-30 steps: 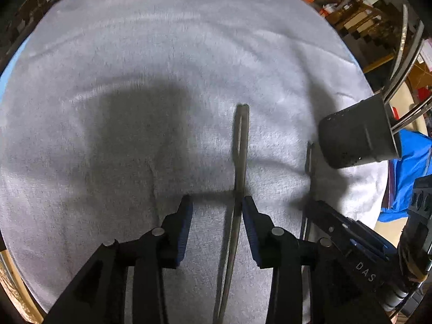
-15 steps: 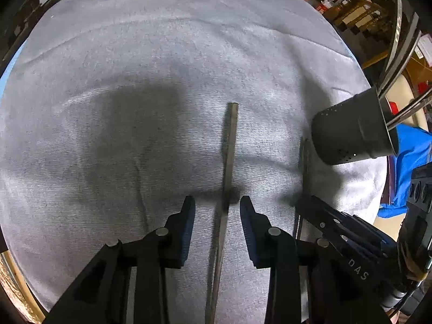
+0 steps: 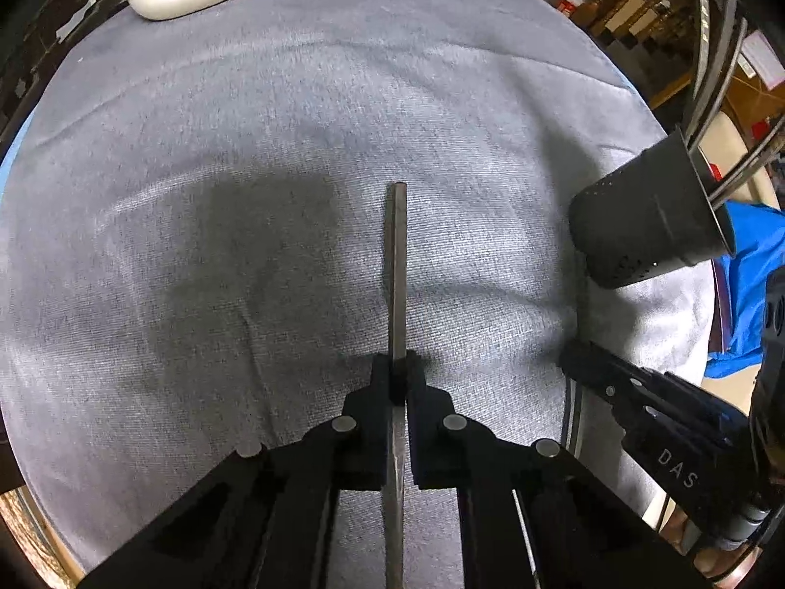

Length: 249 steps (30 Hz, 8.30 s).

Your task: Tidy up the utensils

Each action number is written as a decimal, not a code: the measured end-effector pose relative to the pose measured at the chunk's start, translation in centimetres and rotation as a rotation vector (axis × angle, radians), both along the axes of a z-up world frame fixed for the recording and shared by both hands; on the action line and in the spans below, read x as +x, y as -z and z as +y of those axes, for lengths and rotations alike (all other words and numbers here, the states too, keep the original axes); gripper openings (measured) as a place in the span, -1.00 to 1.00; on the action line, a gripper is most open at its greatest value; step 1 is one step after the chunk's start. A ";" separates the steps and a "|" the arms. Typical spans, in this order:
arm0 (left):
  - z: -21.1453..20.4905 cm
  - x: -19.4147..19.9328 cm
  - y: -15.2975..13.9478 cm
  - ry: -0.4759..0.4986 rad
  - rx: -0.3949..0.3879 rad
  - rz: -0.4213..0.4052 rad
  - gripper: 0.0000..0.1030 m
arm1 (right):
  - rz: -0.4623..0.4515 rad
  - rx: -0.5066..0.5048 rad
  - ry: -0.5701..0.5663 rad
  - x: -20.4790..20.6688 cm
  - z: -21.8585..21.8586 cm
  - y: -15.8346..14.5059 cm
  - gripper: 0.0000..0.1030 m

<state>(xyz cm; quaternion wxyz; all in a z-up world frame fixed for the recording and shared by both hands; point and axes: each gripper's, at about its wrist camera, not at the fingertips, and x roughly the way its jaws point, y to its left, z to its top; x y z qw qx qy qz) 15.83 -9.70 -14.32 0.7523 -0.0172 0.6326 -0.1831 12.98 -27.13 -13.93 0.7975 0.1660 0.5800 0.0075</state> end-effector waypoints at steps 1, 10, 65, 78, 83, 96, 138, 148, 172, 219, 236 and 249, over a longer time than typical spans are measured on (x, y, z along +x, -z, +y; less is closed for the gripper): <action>0.2 -0.1 0.0 -0.005 -0.007 -0.002 -0.88 | -0.007 -0.009 -0.011 -0.2 0.1 -0.1 -0.81; 2.4 -2.2 -5.2 -0.040 -0.111 -0.134 -0.88 | -0.133 0.099 -0.001 -2.0 -1.0 -3.4 -0.88; -9.6 -1.2 -13.8 -0.197 -0.355 -0.987 -0.88 | -0.731 0.114 0.289 -8.1 -12.4 -16.4 -0.83; -3.0 -6.9 -13.5 -0.070 -0.134 -0.781 0.42 | -0.711 0.181 0.329 -12.7 -12.5 -14.8 0.51; 1.2 -9.1 -12.6 -0.106 0.046 -0.617 0.43 | -0.632 0.132 0.274 -13.4 -9.5 -13.1 0.51; 7.8 -14.8 -14.0 -0.250 0.309 -0.635 0.59 | -0.639 -0.090 0.110 -16.6 -0.3 -14.9 0.51; 4.9 -15.5 -16.7 -0.206 0.309 -0.650 0.60 | -0.702 -0.216 0.108 -18.5 0.1 -16.0 0.51; 5.4 -15.6 -17.0 -0.209 0.274 -0.648 0.60 | -0.729 -0.246 0.098 -18.1 0.7 -17.0 0.51; 5.3 -16.1 -18.4 -0.199 0.245 -0.682 0.60 | -0.765 -0.252 0.108 -18.4 1.9 -17.7 0.51; 4.8 -15.9 -19.3 -0.173 0.210 -0.698 0.60 | -0.763 -0.280 0.132 -18.1 1.4 -17.8 0.52; 7.0 -15.0 -19.1 -0.192 0.161 -0.692 0.60 | -0.758 -0.319 0.141 -17.6 2.9 -18.1 0.51; 9.3 -15.0 -19.2 -0.191 0.137 -0.697 0.60 | -0.757 -0.373 0.137 -17.4 4.7 -18.7 0.51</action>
